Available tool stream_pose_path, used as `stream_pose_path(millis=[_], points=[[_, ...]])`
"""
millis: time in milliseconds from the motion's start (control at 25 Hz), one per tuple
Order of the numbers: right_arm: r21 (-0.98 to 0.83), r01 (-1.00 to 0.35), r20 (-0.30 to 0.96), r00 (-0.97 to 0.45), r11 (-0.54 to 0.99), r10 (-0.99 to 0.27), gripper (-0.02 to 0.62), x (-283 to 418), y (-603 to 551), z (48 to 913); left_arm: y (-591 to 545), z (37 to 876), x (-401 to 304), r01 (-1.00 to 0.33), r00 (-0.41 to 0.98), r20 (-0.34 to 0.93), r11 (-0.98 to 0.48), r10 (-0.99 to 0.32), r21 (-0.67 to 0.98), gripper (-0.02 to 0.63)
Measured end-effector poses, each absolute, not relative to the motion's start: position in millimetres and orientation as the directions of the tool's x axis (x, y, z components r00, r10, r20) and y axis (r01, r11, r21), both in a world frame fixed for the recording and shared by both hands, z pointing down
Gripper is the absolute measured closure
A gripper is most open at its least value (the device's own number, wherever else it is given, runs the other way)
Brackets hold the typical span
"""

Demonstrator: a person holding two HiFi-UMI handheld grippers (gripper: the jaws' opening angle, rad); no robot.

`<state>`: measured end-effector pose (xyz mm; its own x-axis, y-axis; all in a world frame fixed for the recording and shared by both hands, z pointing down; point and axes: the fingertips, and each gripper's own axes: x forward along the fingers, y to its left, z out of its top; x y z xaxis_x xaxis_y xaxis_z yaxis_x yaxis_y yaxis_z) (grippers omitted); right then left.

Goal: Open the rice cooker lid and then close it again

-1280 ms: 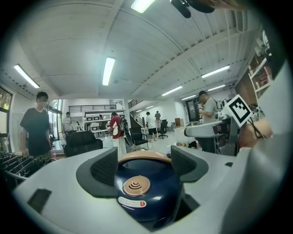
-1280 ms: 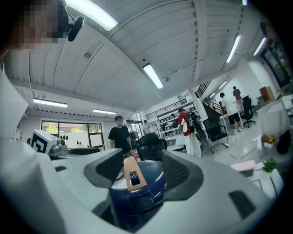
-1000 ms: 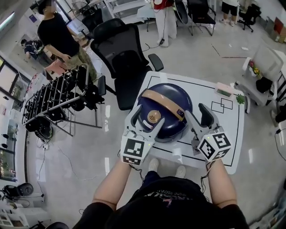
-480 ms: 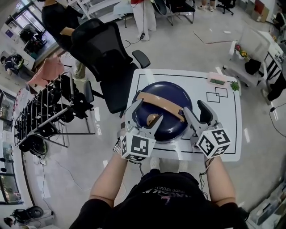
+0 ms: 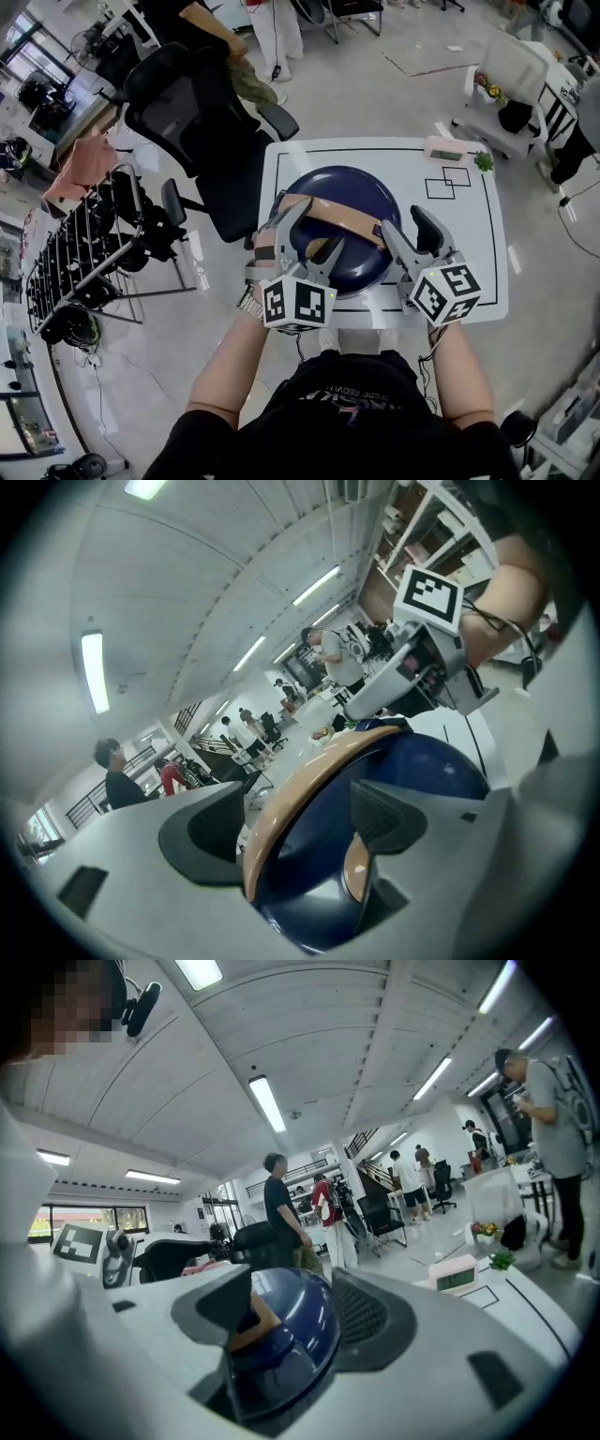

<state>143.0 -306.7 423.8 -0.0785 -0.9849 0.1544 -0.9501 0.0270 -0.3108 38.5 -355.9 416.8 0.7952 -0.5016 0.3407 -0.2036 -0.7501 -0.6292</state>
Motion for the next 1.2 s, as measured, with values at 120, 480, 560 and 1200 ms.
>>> stream_pose_path(millis=[120, 480, 560, 1200], points=[[-0.330, -0.944, 0.155, -0.071, 0.016, -0.985, 0.328, 143.3, -306.6, 425.9, -353.7, 415.6, 46.8, -0.181, 0.809, 0.336, -0.749, -0.481, -0.637, 0.253], [-0.302, -0.953, 0.143, -0.033, -0.012, -0.989, 0.353, 138.7, -303.4, 421.9, -349.1, 418.5, 56.8, -0.079, 0.819, 0.378, -0.738, -0.431, -0.670, 0.289], [-0.299, -0.954, 0.139, -0.026, -0.017, -0.990, 0.354, 138.9, -302.7, 422.6, -347.5, 420.9, 60.1, -0.050, 0.819, 0.390, -0.729, -0.421, -0.682, 0.300], [-0.344, -0.938, 0.120, -0.006, -0.036, -0.993, 0.360, 140.2, -301.4, 424.8, -340.6, 430.8, 74.6, 0.111, 0.811, 0.447, -0.651, -0.378, -0.751, 0.377]])
